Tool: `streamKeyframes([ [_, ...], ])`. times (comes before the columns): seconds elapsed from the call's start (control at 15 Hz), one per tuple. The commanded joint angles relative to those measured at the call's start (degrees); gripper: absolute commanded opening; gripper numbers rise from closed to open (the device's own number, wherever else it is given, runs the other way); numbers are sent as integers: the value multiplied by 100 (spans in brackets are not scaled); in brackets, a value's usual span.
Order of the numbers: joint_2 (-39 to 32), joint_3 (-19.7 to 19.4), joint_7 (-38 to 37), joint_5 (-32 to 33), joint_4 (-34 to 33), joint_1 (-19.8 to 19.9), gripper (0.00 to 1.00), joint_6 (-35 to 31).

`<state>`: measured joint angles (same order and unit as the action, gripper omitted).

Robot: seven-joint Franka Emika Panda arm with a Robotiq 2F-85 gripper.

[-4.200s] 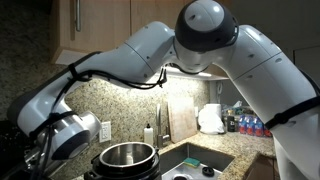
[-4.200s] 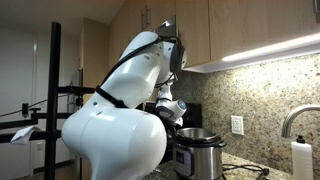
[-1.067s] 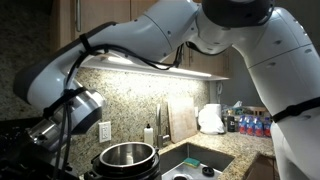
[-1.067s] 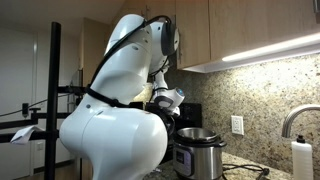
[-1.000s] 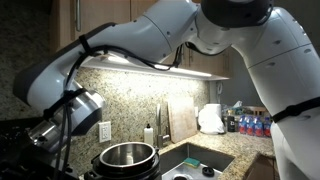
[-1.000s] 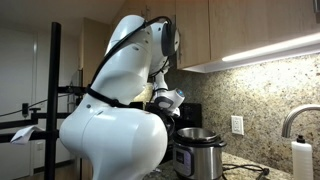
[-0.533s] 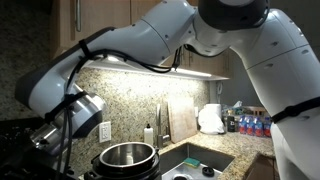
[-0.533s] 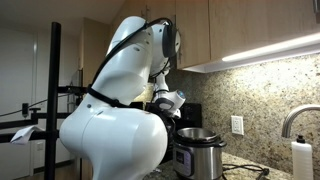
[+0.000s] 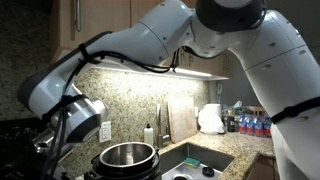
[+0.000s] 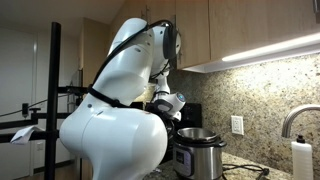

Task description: Cover the cooker with the lid

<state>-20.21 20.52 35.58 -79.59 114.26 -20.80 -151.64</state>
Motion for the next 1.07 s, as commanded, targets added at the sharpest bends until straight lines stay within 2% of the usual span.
streamKeyframes([
  [0.0, 372, 129, 42, -1119, -8, -4, 1, -288],
  [0.2, 453, 204, -59, -1733, -6, -7, 1, -635],
  [0.4, 493, 211, -81, -2206, 42, 19, 1, -681],
  [0.6, 492, 212, 204, -2644, 59, 5, 1, -600],
  [0.67, 181, 145, 20, -2254, -51, -32, 1, -634],
  [1.0, -6, 124, 26, -2235, -30, -36, 3, -634],
])
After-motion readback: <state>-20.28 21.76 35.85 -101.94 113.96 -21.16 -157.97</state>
